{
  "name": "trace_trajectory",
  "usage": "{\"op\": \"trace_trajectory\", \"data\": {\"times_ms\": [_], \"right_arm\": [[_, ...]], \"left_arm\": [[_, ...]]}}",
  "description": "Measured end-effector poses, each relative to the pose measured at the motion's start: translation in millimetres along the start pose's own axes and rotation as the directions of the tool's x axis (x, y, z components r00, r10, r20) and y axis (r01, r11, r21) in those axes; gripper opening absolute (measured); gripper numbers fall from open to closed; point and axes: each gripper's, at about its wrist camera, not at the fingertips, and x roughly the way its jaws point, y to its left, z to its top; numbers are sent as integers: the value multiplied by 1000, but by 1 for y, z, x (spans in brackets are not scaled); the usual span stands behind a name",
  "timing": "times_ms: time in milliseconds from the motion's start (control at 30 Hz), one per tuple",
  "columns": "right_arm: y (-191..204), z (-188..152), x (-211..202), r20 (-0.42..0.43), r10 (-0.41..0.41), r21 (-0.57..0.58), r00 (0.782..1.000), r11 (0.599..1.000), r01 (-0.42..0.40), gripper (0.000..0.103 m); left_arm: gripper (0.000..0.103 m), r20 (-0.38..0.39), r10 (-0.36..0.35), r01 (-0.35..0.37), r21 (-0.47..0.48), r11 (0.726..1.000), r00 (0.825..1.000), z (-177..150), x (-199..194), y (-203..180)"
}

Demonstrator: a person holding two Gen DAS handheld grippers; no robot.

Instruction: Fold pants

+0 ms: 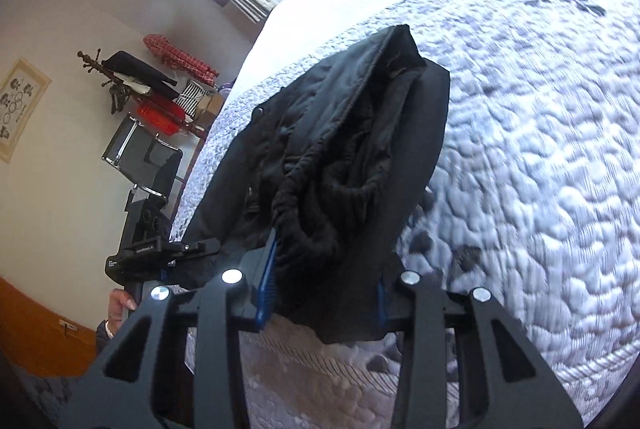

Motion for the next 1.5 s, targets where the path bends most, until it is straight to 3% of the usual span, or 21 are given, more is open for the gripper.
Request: {"op": "trace_trajectory", "data": {"times_ms": [267, 467, 633, 900, 1000, 1167, 1267, 1367, 1500], "right_arm": [[20, 34, 35, 10, 26, -51, 1000, 998, -26, 36], [0, 49, 65, -30, 43, 2, 999, 999, -43, 36], [-22, 45, 82, -56, 44, 52, 997, 998, -41, 39], [-59, 27, 93, -66, 104, 153, 992, 984, -93, 52], [-68, 24, 95, -59, 135, 189, 989, 974, -121, 57], [-69, 19, 89, -58, 116, 190, 992, 976, -103, 67], [-67, 12, 71, -37, 64, 179, 997, 982, -57, 69], [-51, 6, 41, 31, -10, 118, 999, 993, 6, 65], [-27, 8, 12, 120, -2, 71, 993, 997, -6, 65]], "left_arm": [[53, 82, 24, -24, -1, 1000, 996, 30, -28, 11], [53, 113, 53, -52, -6, 999, 992, 46, -34, 25], [60, 115, 61, -64, 24, 998, 991, 47, -28, 30], [78, 139, 87, -100, 88, 991, 986, 42, -13, 27], [79, 146, 84, -99, 100, 990, 986, 41, -10, 22], [85, 148, 108, -124, 108, 986, 983, 39, -17, 24], [87, 185, 141, -165, 125, 978, 973, 34, -31, 21], [87, 246, 173, -209, 128, 969, 954, 25, -51, 19], [87, 322, 212, -269, 145, 952, 923, 13, -69, 9]]}}
